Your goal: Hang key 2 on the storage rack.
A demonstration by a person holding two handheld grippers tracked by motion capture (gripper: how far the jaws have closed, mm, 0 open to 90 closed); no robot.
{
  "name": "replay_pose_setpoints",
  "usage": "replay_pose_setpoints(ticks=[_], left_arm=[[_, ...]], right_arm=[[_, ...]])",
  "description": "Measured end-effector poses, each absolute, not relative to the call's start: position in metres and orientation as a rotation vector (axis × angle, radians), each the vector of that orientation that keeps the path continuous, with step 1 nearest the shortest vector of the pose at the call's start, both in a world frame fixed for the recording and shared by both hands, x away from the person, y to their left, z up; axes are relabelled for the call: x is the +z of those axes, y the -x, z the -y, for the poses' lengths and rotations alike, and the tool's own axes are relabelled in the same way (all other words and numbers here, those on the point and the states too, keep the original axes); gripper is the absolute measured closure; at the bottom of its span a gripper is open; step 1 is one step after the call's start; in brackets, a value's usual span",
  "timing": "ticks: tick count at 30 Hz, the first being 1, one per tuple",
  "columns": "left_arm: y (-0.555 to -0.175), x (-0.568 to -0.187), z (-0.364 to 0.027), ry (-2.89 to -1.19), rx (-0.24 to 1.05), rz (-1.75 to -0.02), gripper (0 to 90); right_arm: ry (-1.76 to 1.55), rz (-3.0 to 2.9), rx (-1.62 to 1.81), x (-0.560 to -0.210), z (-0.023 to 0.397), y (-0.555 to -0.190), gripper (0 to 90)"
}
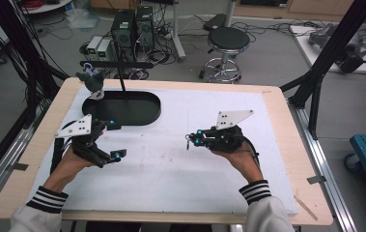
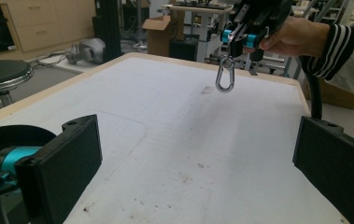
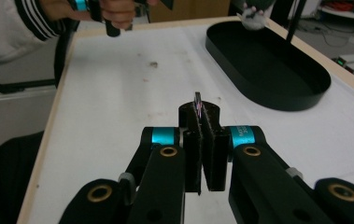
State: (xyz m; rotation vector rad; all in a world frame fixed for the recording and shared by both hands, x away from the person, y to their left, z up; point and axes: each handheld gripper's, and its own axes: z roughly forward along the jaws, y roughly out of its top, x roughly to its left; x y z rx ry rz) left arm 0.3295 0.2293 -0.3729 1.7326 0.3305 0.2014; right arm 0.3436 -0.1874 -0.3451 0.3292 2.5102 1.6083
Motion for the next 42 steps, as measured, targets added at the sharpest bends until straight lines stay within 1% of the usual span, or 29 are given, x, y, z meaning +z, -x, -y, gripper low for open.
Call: replay_pose_setpoints(ticks=[14,19,21,31,34,38,42], left_arm=[[-0.336,-0.359,-0.211,-1.746,0.156,-0.302,1.8],[-0.338,-0.352,-0.206,-1.746,0.151,-0.29,2.0],[-0.338,-0.348,-0.204,-1.738,0.145,-0.28,3.5],[-0.341,-0.336,-0.191,-1.742,0.137,-0.257,3.7],[-0.341,-0.332,-0.189,-1.733,0.133,-0.226,11.1],[-0.341,-0.328,-0.184,-1.74,0.125,-0.217,13.3],[-0.342,-0.326,-0.181,-1.744,0.115,-0.203,17.6]], right_arm=[[-0.302,-2.458,1.769,-0.343,0.162,-0.343,88.3],[-0.282,-2.441,1.81,-0.34,0.153,-0.341,88.3],[-0.275,-2.434,1.829,-0.34,0.151,-0.341,88.3],[-0.229,-2.405,1.886,-0.335,0.133,-0.341,88.3],[-0.222,-2.395,1.903,-0.333,0.128,-0.342,88.3],[-0.213,-2.393,1.917,-0.333,0.124,-0.342,88.3],[-0.203,-2.39,1.927,-0.333,0.121,-0.342,88.3]])
